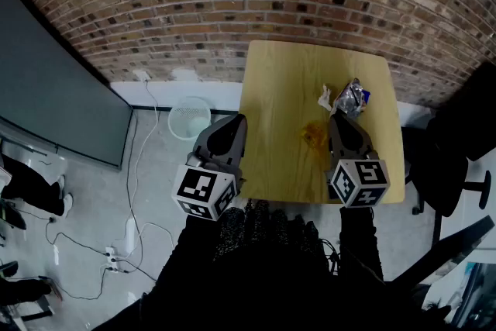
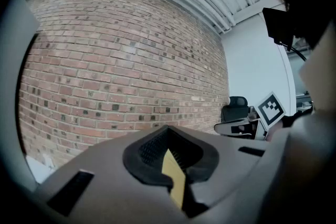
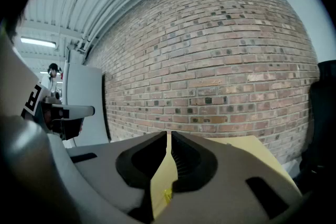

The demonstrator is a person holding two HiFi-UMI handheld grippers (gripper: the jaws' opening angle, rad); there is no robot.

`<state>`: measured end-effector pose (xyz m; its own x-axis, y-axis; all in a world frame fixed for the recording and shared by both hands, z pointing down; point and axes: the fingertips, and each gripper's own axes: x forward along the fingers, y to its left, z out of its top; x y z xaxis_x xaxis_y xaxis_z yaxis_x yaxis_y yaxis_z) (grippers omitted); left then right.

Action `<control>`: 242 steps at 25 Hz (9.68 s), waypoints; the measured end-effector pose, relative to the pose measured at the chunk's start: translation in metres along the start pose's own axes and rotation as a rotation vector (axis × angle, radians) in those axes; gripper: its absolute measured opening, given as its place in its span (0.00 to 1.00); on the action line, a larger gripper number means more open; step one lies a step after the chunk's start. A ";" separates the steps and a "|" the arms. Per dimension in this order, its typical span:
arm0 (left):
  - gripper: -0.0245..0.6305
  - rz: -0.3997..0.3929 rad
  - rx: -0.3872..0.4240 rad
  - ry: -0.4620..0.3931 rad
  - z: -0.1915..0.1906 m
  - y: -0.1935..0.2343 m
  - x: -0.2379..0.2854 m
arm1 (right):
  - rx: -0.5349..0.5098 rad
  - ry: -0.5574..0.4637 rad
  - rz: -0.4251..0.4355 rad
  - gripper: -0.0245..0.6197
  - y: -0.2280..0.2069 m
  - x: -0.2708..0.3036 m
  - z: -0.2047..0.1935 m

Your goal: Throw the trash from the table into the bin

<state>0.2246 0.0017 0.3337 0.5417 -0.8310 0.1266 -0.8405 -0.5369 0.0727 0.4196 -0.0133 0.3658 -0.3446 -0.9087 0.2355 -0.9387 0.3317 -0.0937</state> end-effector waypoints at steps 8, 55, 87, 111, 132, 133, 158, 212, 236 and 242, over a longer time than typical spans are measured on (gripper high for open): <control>0.05 -0.043 -0.009 0.009 0.006 0.019 0.028 | -0.006 0.044 -0.037 0.05 -0.005 0.024 -0.005; 0.05 0.111 0.019 -0.013 0.020 0.045 -0.005 | -0.020 0.538 -0.072 0.06 -0.025 0.060 -0.171; 0.05 0.290 -0.017 -0.045 0.007 0.247 -0.158 | -0.114 0.326 0.077 0.06 0.213 0.159 -0.079; 0.05 0.299 -0.020 0.012 -0.033 0.362 -0.177 | -0.078 0.297 0.179 0.06 0.329 0.254 -0.077; 0.05 0.216 -0.010 0.091 -0.116 0.423 -0.101 | -0.117 0.371 0.291 0.06 0.361 0.345 -0.152; 0.05 0.211 -0.017 0.098 -0.123 0.433 -0.097 | -0.116 0.381 0.290 0.06 0.367 0.353 -0.159; 0.05 0.099 -0.160 0.303 -0.370 0.576 0.009 | -0.062 0.580 0.200 0.06 0.403 0.539 -0.369; 0.05 0.014 -0.052 0.203 -0.193 0.474 0.015 | 0.006 0.346 0.203 0.06 0.352 0.434 -0.176; 0.05 0.014 -0.005 0.058 -0.044 0.320 -0.020 | -0.043 0.093 0.032 0.05 0.246 0.234 -0.011; 0.05 -0.056 -0.005 0.048 -0.036 0.311 -0.012 | -0.016 0.062 -0.099 0.05 0.223 0.209 0.000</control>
<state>-0.0438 -0.1496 0.3901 0.5872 -0.7915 0.1696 -0.8089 -0.5817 0.0857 0.1384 -0.1292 0.3942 -0.2492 -0.9200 0.3024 -0.9681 0.2454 -0.0512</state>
